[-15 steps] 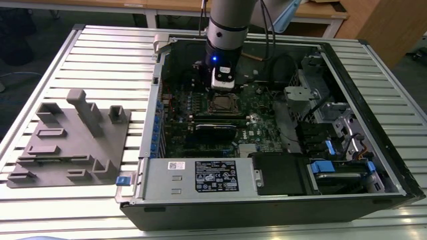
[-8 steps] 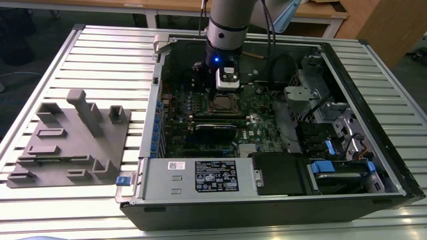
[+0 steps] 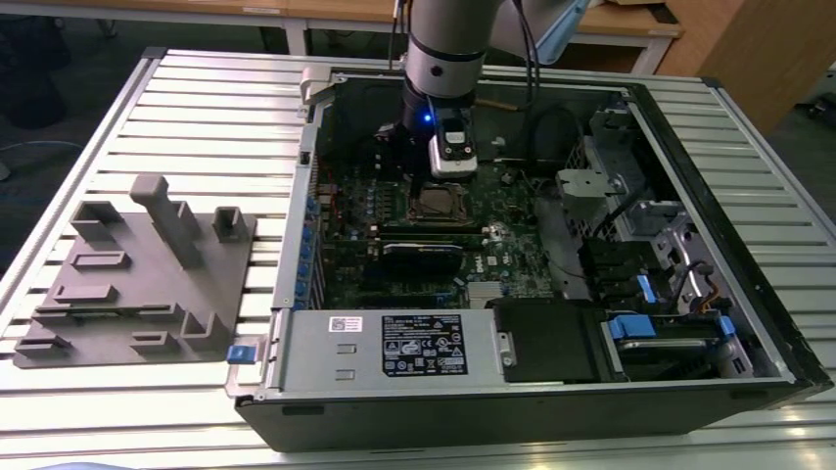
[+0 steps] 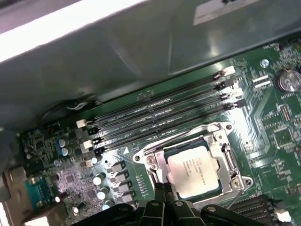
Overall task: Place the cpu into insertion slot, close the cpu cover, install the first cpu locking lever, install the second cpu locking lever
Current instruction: 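Install the first cpu locking lever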
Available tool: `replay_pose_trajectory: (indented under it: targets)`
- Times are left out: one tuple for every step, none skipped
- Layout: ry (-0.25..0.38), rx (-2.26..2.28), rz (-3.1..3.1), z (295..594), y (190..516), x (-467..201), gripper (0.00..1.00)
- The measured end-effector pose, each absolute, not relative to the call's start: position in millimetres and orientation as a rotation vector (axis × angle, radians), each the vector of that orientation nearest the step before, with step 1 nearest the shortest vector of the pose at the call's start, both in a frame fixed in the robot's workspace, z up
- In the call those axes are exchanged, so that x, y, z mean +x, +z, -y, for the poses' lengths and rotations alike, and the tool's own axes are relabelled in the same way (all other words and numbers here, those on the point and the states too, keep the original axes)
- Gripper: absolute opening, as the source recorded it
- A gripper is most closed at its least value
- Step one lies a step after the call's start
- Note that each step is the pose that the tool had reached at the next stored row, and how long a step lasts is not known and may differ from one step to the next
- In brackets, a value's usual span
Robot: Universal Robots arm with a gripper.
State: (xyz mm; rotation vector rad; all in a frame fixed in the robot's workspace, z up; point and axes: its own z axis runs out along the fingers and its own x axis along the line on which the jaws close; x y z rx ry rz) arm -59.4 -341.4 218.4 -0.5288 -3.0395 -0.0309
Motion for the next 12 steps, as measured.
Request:
replay_pose_trajectory:
  targets:
    - [-0.032, -0.510, 3.045, 341.4, 218.4, -59.4, 0.11]
    - [-0.033, -0.492, 3.051, 341.4, 218.4, -59.4, 0.11]
    - [-0.034, -0.474, 3.057, 341.4, 218.4, -59.4, 0.11]
    - [-0.036, -0.456, 3.063, 341.4, 218.4, -59.4, 0.11]
    - [-0.037, -0.438, 3.069, 341.4, 218.4, -59.4, 0.11]
    - [-0.038, -0.420, 3.075, 341.4, 218.4, -59.4, 0.11]
    - [-0.039, -0.402, 3.081, 341.4, 218.4, -59.4, 0.11]
    - [-0.041, -0.384, 3.087, 341.4, 218.4, -59.4, 0.11]
    - [-0.041, -0.367, 3.095, 341.5, 218.4, -59.4, 0.11]
    - [-0.042, -0.356, 3.100, 341.6, 218.4, -59.4, 0.11]
    - [-0.043, -0.347, 3.105, 341.5, 218.4, -59.4, 0.11]
    - [-0.043, -0.339, 3.109, 341.5, 218.3, -59.3, 0.11]
